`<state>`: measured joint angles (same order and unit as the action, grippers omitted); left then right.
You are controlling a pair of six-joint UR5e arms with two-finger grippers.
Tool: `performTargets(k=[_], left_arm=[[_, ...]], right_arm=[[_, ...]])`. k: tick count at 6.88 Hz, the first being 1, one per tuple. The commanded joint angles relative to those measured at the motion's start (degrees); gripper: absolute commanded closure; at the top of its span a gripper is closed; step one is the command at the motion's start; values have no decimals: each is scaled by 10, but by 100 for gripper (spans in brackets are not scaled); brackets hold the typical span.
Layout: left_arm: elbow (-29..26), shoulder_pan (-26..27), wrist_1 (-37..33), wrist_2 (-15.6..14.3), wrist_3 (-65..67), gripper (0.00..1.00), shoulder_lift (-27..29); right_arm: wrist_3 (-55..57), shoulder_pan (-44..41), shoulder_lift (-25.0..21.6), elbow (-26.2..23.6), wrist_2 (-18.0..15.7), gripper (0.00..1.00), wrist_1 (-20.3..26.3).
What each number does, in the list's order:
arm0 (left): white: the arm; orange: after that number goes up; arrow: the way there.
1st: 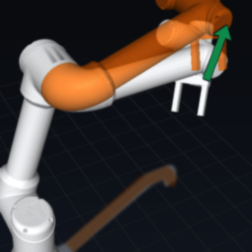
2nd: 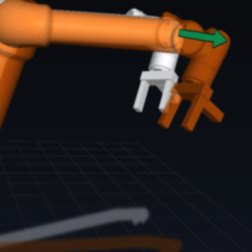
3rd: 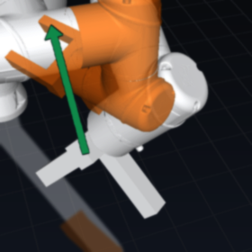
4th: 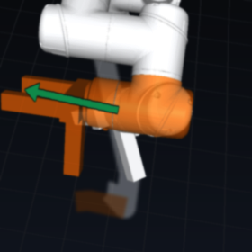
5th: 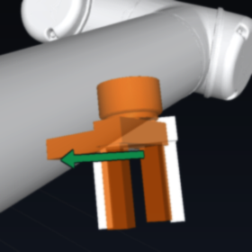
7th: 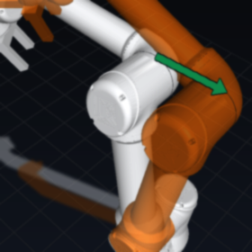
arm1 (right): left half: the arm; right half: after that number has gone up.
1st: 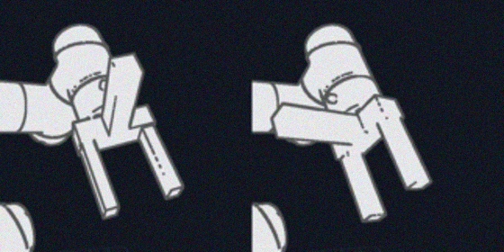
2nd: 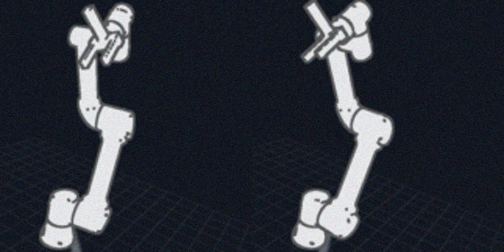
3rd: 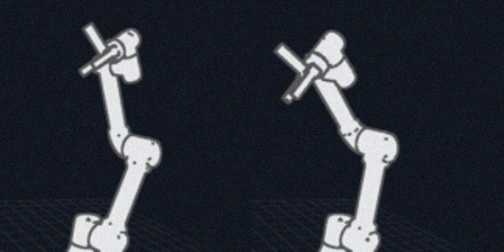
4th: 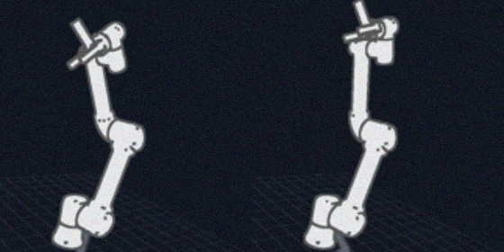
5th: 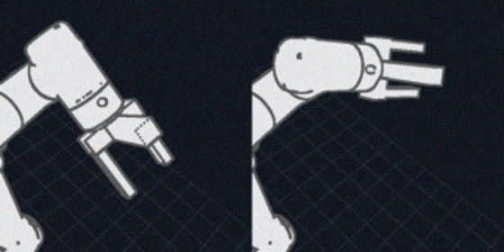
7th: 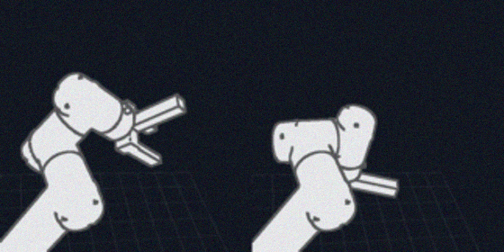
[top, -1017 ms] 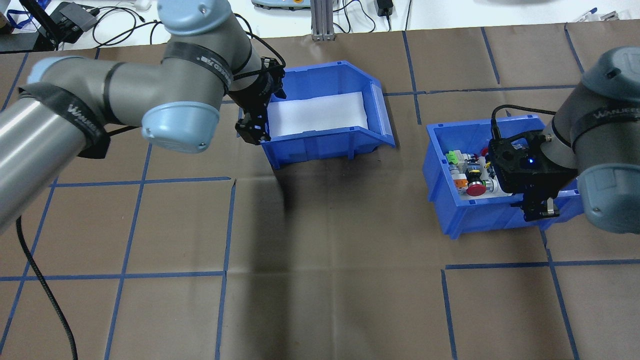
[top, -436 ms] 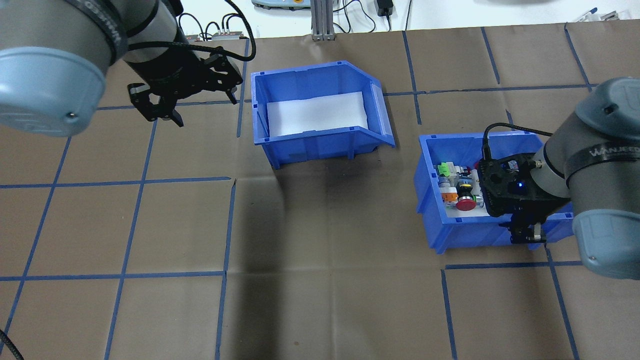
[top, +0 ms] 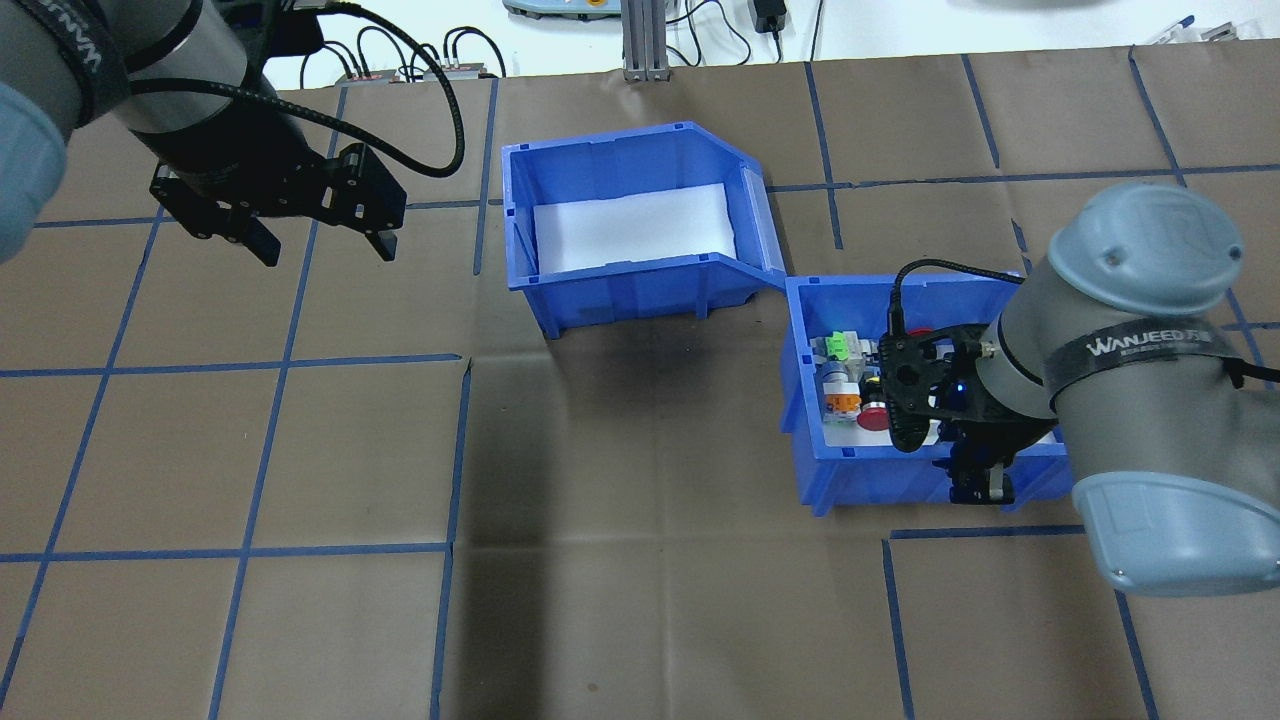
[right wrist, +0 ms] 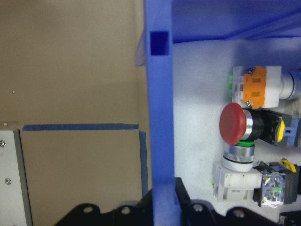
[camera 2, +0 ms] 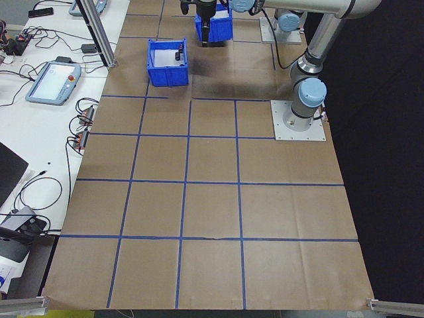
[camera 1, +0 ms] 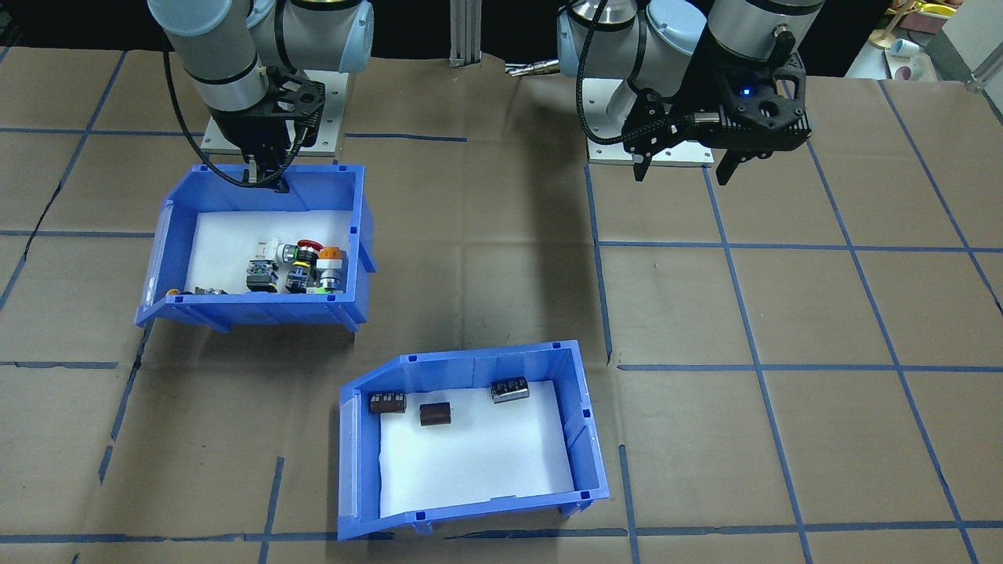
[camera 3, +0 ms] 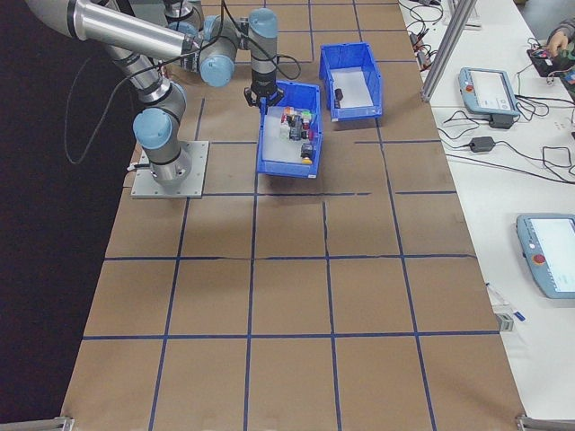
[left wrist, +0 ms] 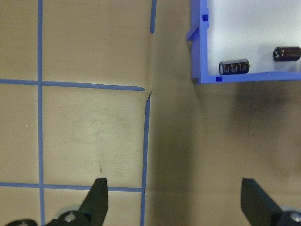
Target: Place battery box in front
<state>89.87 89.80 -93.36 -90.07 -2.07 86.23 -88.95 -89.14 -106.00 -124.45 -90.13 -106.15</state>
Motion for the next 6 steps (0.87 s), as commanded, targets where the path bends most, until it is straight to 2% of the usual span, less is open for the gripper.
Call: performTargets(k=[1,5,6], left_arm=[[14,-2,-16,-11,-12,1,-18],[7,-2,-16,-13,-14,1,-30],[14,-2,-16,-13,-14,1,-31]], right_arm=[[75,-72,2,0,0,97,-14],[180,-180,8,-1,0,97,-36],[216,-212,22,-1,0,97,-59]])
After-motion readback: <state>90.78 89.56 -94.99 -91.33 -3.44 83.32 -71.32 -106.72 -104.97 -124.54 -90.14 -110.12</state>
